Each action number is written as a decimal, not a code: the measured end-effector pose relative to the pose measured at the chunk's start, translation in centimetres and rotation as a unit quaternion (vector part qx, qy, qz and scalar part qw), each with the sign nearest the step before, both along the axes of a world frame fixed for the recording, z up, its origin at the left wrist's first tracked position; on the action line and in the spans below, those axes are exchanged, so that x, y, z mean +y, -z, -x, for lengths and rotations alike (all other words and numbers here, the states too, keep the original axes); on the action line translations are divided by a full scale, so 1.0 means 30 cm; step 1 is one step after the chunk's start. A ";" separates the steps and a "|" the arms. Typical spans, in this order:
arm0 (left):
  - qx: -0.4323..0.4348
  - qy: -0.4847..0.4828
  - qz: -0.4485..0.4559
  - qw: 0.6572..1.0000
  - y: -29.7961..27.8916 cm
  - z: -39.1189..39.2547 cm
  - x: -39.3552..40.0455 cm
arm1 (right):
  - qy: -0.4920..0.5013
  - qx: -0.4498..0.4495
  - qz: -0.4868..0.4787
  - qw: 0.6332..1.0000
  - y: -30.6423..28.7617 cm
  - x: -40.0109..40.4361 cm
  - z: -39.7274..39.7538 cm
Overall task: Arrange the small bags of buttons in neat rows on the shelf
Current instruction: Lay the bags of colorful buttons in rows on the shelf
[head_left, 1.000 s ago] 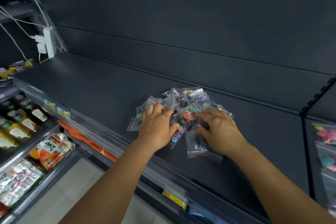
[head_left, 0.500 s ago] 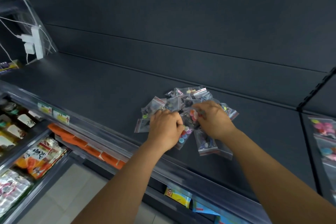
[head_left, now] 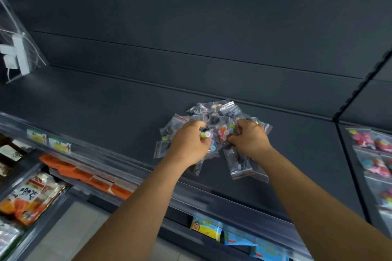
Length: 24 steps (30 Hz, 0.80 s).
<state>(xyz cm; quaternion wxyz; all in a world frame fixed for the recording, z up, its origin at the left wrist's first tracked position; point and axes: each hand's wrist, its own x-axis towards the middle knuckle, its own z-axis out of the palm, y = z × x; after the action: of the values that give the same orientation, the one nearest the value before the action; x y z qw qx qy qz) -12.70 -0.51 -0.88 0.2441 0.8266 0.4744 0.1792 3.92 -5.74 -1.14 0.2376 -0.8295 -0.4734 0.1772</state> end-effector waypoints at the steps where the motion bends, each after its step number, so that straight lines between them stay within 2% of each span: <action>1: 0.012 0.000 -0.004 1.000 -0.001 -0.005 0.006 | 0.003 0.009 -0.005 1.000 -0.002 -0.004 0.003; 4: 0.013 0.001 0.021 1.000 -0.008 -0.011 0.011 | 0.009 0.038 -0.036 0.999 -0.007 -0.019 0.008; 7: -0.053 -0.005 0.042 0.998 -0.013 -0.005 0.010 | 0.031 0.089 -0.099 0.991 -0.025 -0.043 0.011; 11: -0.168 -0.041 0.100 0.980 -0.050 -0.017 -0.004 | 0.065 0.219 -0.185 0.956 -0.069 -0.096 0.012; 15: -0.350 -0.035 0.258 0.900 -0.093 -0.074 -0.064 | 0.125 0.270 -0.250 0.921 -0.103 -0.172 0.008; 18: -0.424 -0.014 0.389 0.818 -0.109 -0.139 -0.131 | 0.150 0.328 -0.299 0.884 -0.126 -0.248 -0.005; 20: -0.442 0.005 0.448 0.777 -0.114 -0.189 -0.182 | 0.160 0.338 -0.315 0.872 -0.137 -0.309 -0.019; 22: -0.438 0.027 0.478 0.761 -0.119 -0.243 -0.244 | 0.177 0.340 -0.325 0.865 -0.146 -0.377 -0.042; 24: -0.411 0.049 0.473 0.777 -0.124 -0.300 -0.304 | 0.203 0.336 -0.335 0.856 -0.155 -0.448 -0.073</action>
<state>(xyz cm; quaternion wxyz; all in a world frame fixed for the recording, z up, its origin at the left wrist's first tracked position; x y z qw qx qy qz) -3.71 -9.63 2.85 0.7848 0.4765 0.3130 0.2430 6.10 -19.18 3.50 0.6766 -0.6674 -0.2162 0.2240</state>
